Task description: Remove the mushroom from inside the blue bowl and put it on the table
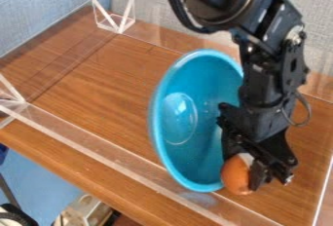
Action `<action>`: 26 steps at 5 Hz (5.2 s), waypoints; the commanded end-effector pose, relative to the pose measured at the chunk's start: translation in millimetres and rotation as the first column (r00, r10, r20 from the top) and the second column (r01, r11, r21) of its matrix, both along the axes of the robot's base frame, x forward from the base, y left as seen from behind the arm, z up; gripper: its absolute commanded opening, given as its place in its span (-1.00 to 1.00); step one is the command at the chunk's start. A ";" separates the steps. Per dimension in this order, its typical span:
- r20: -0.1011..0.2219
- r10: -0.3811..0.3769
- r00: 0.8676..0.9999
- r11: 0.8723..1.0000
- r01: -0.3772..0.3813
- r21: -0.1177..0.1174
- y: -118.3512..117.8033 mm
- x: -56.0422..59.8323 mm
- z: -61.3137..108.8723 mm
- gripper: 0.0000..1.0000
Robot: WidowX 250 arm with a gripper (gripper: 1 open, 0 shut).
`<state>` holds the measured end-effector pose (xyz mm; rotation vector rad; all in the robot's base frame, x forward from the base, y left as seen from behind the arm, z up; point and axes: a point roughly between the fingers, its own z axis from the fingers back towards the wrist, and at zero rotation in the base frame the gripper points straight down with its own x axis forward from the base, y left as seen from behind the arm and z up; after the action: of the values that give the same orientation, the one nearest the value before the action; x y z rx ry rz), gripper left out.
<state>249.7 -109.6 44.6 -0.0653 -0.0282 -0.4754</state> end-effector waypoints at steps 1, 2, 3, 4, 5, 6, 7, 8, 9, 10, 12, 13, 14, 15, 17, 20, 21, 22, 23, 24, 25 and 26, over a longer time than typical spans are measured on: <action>0.024 -0.010 1.000 1.000 0.010 -0.001 3.1 4.9 5.0 -1.00; 0.023 -0.014 1.000 1.000 0.014 0.004 6.5 5.8 6.1 -1.00; 0.021 -0.019 1.000 1.000 0.018 0.009 9.8 6.7 7.0 -1.00; 0.020 -0.023 1.000 1.000 0.023 0.014 12.9 7.6 8.2 1.00; 0.026 -0.027 0.999 0.999 0.027 0.023 15.3 9.5 10.3 1.00; 0.040 -0.039 0.998 0.999 0.038 0.031 13.9 10.2 12.0 1.00; 0.056 -0.048 0.997 0.998 0.046 0.036 11.7 10.4 13.9 1.00; 0.073 -0.056 0.996 0.998 0.053 0.038 9.1 10.0 16.4 1.00; 0.091 -0.062 0.994 0.997 0.059 0.040 6.4 9.5 18.5 1.00; 0.105 -0.057 0.993 0.998 0.053 0.043 7.0 8.4 24.5 1.00; 0.120 -0.056 0.991 0.997 0.051 0.049 3.4 4.4 29.9 1.00; 0.127 -0.058 0.990 0.997 0.052 0.051 1.7 4.0 32.7 1.00; 0.142 -0.055 0.988 0.998 0.050 0.041 3.2 6.2 40.8 1.00; 0.159 -0.056 0.986 0.998 0.051 0.036 6.0 9.3 49.9 1.00; 0.187 -0.058 0.981 0.998 0.053 0.031 10.0 13.9 61.5 1.00; 0.231 -0.039 0.972 0.999 0.031 0.036 44.1 52.1 75.6 1.00; 0.231 -0.029 0.973 0.999 0.021 0.040 54.9 59.9 74.9 1.00; 0.224 -0.027 0.974 0.999 0.019 0.036 56.1 63.9 69.4 1.00; 0.218 -0.029 0.975 0.999 0.022 0.035 55.8 66.8 64.2 1.00; 0.213 -0.029 0.977 0.999 0.022 0.035 56.5 70.7 59.0 1.00; 0.207 -0.028 0.978 0.999 0.022 0.033 56.2 73.7 54.1 1.00; 0.203 -0.027 0.979 0.999 0.021 0.030 54.9 75.3 49.9 -1.00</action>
<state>315.7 -59.3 79.8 0.0036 -0.1678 -0.5213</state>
